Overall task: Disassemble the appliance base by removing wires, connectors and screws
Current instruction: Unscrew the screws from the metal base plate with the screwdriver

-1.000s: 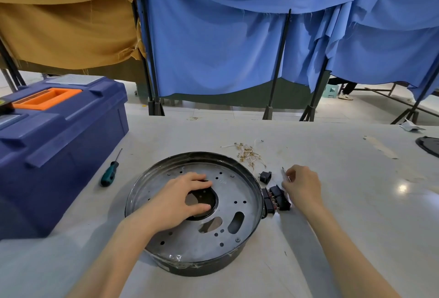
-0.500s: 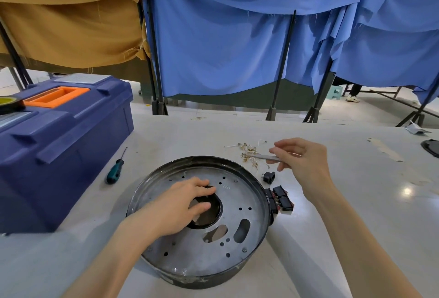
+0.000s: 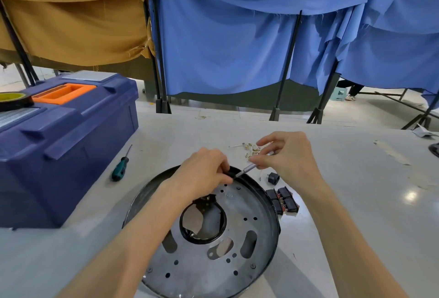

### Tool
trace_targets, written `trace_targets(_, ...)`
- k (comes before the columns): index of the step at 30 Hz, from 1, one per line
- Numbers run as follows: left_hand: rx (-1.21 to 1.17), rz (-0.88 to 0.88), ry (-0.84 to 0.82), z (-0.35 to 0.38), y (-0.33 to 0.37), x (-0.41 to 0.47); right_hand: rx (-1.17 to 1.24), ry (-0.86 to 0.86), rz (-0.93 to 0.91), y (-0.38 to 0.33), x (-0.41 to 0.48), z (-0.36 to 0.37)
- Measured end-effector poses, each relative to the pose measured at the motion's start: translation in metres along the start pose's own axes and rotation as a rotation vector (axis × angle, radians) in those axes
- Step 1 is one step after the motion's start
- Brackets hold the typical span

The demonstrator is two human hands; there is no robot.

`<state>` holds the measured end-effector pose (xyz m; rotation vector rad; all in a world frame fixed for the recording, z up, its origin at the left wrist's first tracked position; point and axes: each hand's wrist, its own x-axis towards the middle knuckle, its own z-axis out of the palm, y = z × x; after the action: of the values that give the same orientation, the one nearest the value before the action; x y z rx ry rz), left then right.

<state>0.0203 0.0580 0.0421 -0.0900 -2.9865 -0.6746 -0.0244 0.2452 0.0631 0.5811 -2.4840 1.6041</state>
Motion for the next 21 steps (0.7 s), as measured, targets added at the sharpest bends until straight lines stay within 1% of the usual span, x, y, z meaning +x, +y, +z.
trace_targets(2,-0.199,0.034,0.014,0.006,0.003,0.005,-0.063,-0.004,-0.039,-0.002,0.0,0.004)
trace_targets(4,-0.32,0.092,0.033,0.014,0.006,0.007,-0.08,-0.019,-0.073,-0.004,0.0,0.011)
trace_targets(7,-0.412,0.14,0.121,0.025,0.008,0.006,0.027,0.001,-0.075,-0.004,0.002,0.018)
trace_targets(9,-0.524,0.113,0.157,0.029,0.005,0.007,0.142,-0.019,-0.05,-0.001,0.003,0.02)
trace_targets(11,-0.617,0.075,0.173,0.03,0.003,0.006,0.153,-0.056,-0.042,0.002,0.003,0.022)
trace_targets(13,-0.608,0.053,0.174,0.03,0.0,0.006,0.136,-0.065,-0.033,0.005,0.004,0.025)
trace_targets(17,-0.419,-0.001,0.114,0.034,-0.005,0.005,0.203,-0.022,0.004,0.011,0.008,0.021)
trace_targets(21,-0.343,0.013,0.11,0.037,-0.004,0.005,0.208,-0.025,0.018,0.015,0.007,0.021)
